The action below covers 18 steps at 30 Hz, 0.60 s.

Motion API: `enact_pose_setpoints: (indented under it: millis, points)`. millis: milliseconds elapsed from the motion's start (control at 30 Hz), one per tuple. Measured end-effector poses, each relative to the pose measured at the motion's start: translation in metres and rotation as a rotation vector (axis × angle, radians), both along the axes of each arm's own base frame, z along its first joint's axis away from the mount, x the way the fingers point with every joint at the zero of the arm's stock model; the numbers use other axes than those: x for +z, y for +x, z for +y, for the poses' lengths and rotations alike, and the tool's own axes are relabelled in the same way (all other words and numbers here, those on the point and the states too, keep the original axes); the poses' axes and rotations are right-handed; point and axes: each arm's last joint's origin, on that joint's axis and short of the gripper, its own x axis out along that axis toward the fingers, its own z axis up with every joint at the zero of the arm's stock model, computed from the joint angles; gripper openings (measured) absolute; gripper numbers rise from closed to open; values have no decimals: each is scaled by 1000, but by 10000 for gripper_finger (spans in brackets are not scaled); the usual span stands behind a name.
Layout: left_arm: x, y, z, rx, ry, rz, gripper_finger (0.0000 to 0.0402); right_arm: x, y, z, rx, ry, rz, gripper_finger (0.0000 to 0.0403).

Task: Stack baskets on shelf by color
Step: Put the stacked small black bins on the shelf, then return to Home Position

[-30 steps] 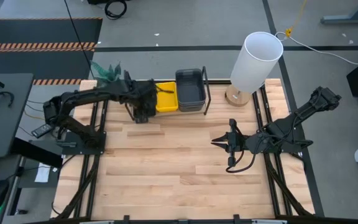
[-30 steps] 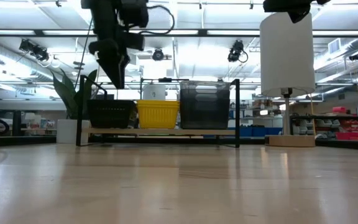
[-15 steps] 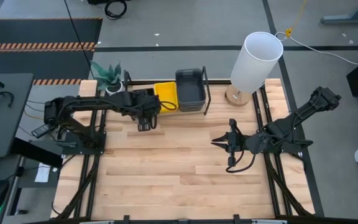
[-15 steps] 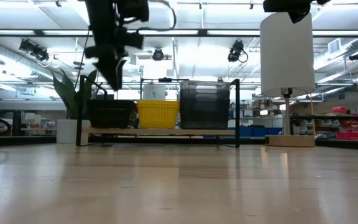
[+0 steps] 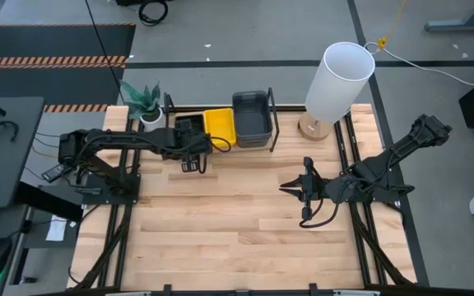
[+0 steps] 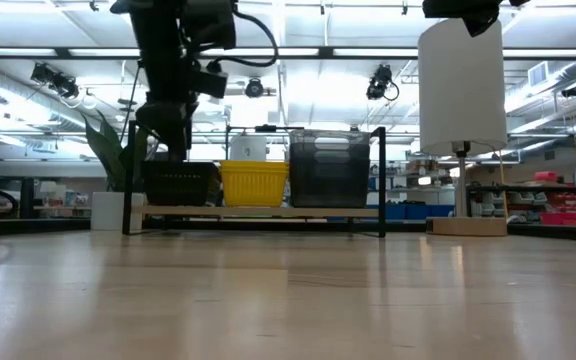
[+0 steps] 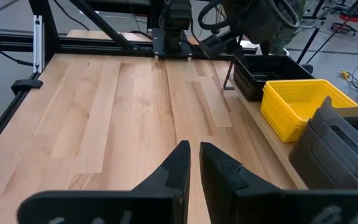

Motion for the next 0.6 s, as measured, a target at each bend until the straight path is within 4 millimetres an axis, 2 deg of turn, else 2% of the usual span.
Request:
enact_pose_setpoints:
  millis: [133,267,400,600]
  points:
    - [8,6,-9,-24,-16,-47,214,0,0,0,0,2,0,40]
    - [33,4,-20,-70,-98,-234,195,-1,-2,2,16,-12,8,40]
    - [52,-13,-26,-135,-224,-508,161,-17,-5,6,55,-38,-5,36]
    - [41,-49,-43,-171,-297,-702,112,-29,-15,-7,64,-11,-74,6]
